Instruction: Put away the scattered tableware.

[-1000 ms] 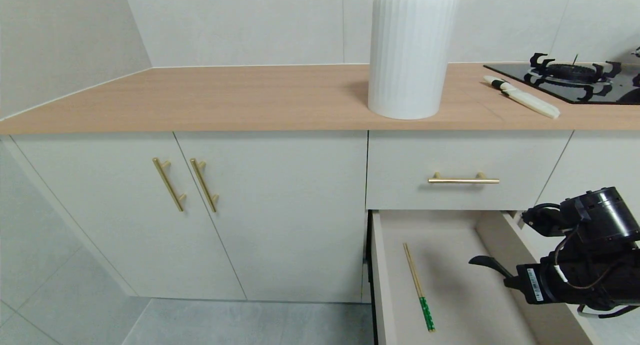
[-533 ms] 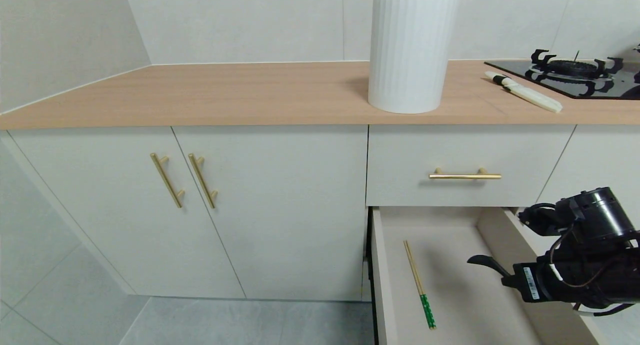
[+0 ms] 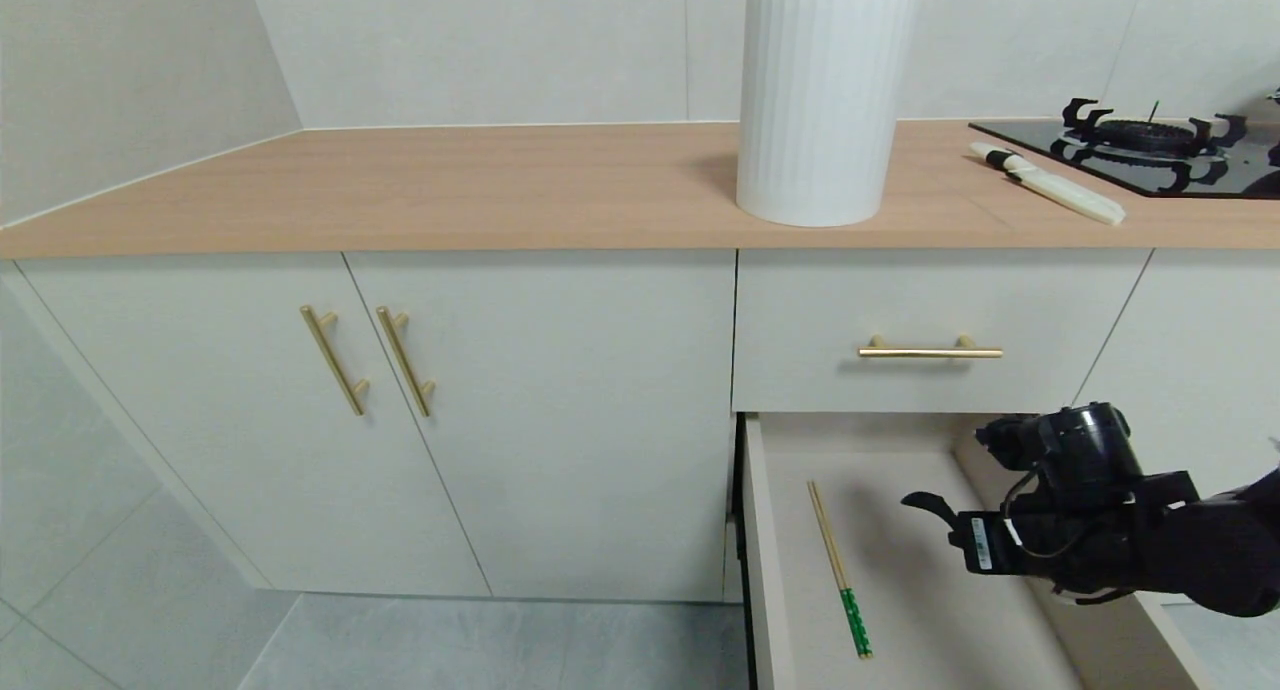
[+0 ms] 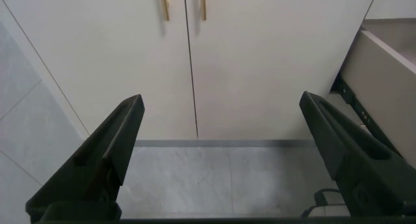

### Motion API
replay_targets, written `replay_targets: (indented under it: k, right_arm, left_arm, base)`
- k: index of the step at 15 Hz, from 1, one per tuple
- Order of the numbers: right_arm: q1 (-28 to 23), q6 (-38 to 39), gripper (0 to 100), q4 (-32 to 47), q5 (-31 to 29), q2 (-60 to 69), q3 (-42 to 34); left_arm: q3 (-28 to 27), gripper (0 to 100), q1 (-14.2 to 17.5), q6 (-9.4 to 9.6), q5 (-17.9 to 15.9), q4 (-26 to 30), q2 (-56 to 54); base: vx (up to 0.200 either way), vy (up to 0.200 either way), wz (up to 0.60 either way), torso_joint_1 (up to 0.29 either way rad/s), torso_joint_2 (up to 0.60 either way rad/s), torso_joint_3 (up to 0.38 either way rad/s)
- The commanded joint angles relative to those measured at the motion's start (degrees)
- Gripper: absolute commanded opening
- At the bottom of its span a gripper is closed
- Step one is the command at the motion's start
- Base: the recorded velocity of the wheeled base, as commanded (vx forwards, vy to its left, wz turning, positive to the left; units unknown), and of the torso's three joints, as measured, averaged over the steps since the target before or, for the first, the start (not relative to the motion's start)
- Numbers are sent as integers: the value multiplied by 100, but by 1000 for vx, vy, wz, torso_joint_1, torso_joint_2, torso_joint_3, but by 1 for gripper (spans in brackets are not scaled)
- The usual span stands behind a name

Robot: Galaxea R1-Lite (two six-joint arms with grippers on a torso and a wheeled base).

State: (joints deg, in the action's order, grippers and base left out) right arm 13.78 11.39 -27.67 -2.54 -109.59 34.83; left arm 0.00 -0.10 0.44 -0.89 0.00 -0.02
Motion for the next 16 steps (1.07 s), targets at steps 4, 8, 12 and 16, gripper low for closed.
replay_targets:
  k: [4,8,12,16]
  right_arm:
    - [-6,13,0,-2067,-203,-1706,-407]
    - [2,-5,0,-2128,-212,-1943,-380]
    - [-6,-5,0,-2137,-230,-2031,-372]
    - [-6,4,0,-2401,-379,-2040,-415]
  left_arm:
    - [0,100,1,0,1,-9,2]
    - [0,100,1,0,1,0,2]
    - [0,100,1,0,1,0,2]
    - [0,100,1,0,1,0,2]
  base:
    - [0,0,0,0,0,0]
    - [0,0,0,0,0,0]
    - [0,0,0,0,0,0]
    - [0,0,0,0,0,0]
